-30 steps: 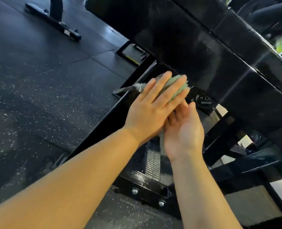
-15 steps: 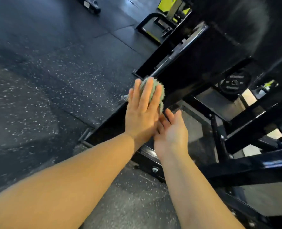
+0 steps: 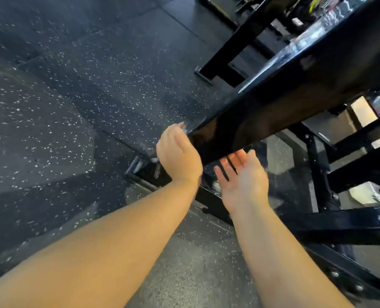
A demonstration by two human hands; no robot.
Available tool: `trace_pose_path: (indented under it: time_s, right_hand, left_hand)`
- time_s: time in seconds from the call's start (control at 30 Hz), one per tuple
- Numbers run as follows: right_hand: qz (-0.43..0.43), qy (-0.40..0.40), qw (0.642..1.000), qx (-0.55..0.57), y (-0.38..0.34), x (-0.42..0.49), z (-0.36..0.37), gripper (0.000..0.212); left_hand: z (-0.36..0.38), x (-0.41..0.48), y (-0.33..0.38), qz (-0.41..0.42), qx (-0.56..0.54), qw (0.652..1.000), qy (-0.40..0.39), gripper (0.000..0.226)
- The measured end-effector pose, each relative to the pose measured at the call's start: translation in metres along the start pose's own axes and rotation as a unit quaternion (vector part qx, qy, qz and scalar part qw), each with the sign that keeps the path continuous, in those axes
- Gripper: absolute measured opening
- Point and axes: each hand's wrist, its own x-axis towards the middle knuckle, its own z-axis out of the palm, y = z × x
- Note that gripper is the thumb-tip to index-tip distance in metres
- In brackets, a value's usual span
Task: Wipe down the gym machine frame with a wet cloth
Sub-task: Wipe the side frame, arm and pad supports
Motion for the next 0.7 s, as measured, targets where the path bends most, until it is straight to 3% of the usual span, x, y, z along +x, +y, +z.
trace_pose_path:
  time_s: [0.07, 0.17, 0.2, 0.27, 0.33, 0.4, 0.6, 0.7]
  right_hand:
    - [-0.006, 0.030, 0.999, 0.009, 0.005, 0.003, 0.005, 0.030]
    - [-0.002, 0.043, 0.999, 0.029, 0.007, 0.004, 0.015, 0.028]
    - [0.000, 0.039, 0.999, 0.029, 0.007, 0.006, 0.017, 0.026]
    - [0.002, 0.037, 0.999, 0.018, 0.006, 0.005, 0.021, 0.023]
    - [0.011, 0.040, 0.999, 0.007, 0.004, 0.001, 0.025, 0.023]
    - [0.018, 0.027, 0.999, -0.014, -0.002, -0.001, 0.025, 0.027]
    - [0.051, 0.006, 0.997, -0.060, -0.024, 0.008, 0.011, 0.027]
    - [0.057, 0.019, 0.996, -0.073, -0.024, 0.018, 0.008, 0.027]
  left_hand:
    - [-0.006, 0.000, 0.017, 0.070, -0.047, 0.995, -0.048, 0.049]
    - [-0.015, 0.003, 0.001, 0.160, -0.030, 0.982, -0.091, 0.050]
    - [-0.018, 0.010, -0.014, 0.133, -0.012, 0.985, -0.108, 0.049]
    - [-0.029, 0.031, -0.053, -0.015, 0.037, 0.988, -0.147, 0.042]
    - [-0.045, 0.047, -0.082, -0.140, 0.082, 0.970, -0.183, 0.039]
    - [-0.047, 0.052, -0.079, -0.169, 0.092, 0.961, -0.201, 0.037]
    - [-0.032, 0.033, -0.006, 0.047, 0.079, 0.966, -0.241, 0.038]
    - [-0.032, 0.050, -0.039, 0.020, 0.088, 0.948, -0.307, 0.035]
